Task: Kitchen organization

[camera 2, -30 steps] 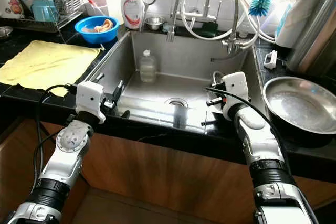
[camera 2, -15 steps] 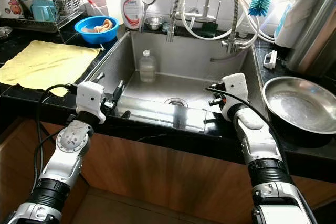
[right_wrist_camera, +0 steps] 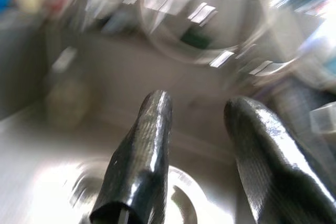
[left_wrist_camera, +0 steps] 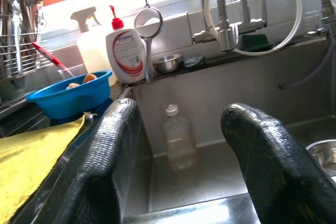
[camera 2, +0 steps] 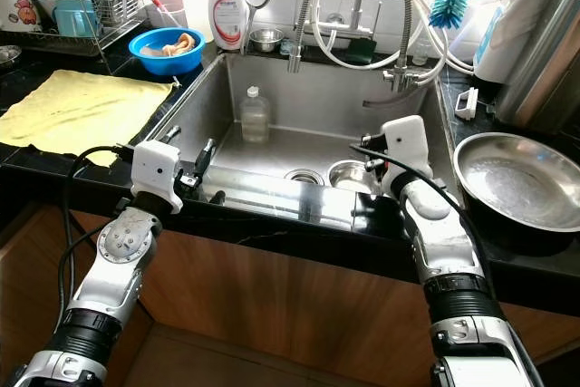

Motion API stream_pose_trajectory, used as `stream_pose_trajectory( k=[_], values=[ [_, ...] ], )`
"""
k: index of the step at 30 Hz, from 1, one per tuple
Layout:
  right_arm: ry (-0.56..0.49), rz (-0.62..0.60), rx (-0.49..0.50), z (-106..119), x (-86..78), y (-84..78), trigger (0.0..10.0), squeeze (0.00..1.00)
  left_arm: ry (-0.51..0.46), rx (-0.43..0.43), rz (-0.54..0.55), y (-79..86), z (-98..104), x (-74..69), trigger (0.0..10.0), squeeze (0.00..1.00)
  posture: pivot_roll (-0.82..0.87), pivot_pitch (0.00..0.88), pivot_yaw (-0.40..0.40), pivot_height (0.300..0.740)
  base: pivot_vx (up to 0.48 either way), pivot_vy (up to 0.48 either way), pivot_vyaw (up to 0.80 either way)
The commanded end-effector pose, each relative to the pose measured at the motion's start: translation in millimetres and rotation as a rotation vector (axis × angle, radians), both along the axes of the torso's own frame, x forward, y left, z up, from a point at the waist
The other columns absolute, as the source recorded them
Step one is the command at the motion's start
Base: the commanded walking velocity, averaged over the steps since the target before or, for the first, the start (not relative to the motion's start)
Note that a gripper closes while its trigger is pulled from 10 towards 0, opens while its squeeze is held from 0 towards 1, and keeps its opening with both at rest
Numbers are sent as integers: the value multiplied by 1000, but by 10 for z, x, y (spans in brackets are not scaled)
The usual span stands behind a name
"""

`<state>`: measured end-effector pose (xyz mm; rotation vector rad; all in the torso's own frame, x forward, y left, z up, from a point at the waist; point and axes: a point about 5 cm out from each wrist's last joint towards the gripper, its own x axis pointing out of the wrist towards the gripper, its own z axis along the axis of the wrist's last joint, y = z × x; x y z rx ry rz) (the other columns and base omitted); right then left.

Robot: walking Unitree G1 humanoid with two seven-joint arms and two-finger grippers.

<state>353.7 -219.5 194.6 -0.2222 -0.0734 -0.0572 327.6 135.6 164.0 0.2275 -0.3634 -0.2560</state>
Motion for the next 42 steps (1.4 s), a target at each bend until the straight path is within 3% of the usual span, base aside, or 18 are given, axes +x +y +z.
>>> stream_pose_trajectory(
  k=[1,2,4,6,12,13,22,27,29,30,31,32,42],
  values=[
    [-122,-143,13,276,-92,-191,10000,0,-6,2,5,16,18,-5,10000,0,9,0,-26,740,0,0,0],
    [-122,-143,13,276,-92,-191,10000,0,-6,2,5,16,18,-5,10000,0,9,0,-26,740,0,0,0],
    [-184,-286,-15,428,-225,-375,10000,0,-2,1,4,20,12,-6,10000,0,1,0,-24,740,0,0,0],
    [-231,-445,59,515,-409,-586,10000,0,1,1,2,13,4,-2,10000,0,-7,0,-25,740,0,0,0],
    [-205,-611,84,416,-711,-807,10000,0,2,-3,-4,-3,17,21,10000,0,-26,0,-17,740,0,0,0],
    [-198,-644,129,354,-764,-839,10000,1000,3,-3,-6,-7,18,24,10000,0,-28,0,-16,740,0,0,0],
    [-102,-899,454,-78,-1025,-976,10000,1000,1,4,-8,18,14,10,10000,0,0,0,-18,740,0,0,0],
    [-141,-895,487,-69,-1036,-989,10000,1000,-3,5,-3,30,23,7,10000,0,7,0,-19,740,0,0,0],
    [-152,-915,515,-71,-1047,-997,10000,957,-4,5,-4,29,27,7,10000,0,7,0,-19,740,0,0,0],
    [-133,-911,527,-87,-1041,-993,10000,302,-5,6,-6,26,28,7,10000,0,11,0,-18,740,0,0,0],
    [-119,-903,527,-95,-1032,-989,10000,302,-6,7,-6,25,29,7,10000,0,11,0,-18,740,0,0,0],
    [-115,-910,542,-107,-1034,-990,10000,0,-6,7,-7,23,29,6,10000,0,11,0,-17,740,0,0,0],
    [-80,-975,605,-212,-1054,-1071,10000,0,-9,9,-10,23,35,9,10000,0,19,0,-18,740,0,0,0]
  ],
)
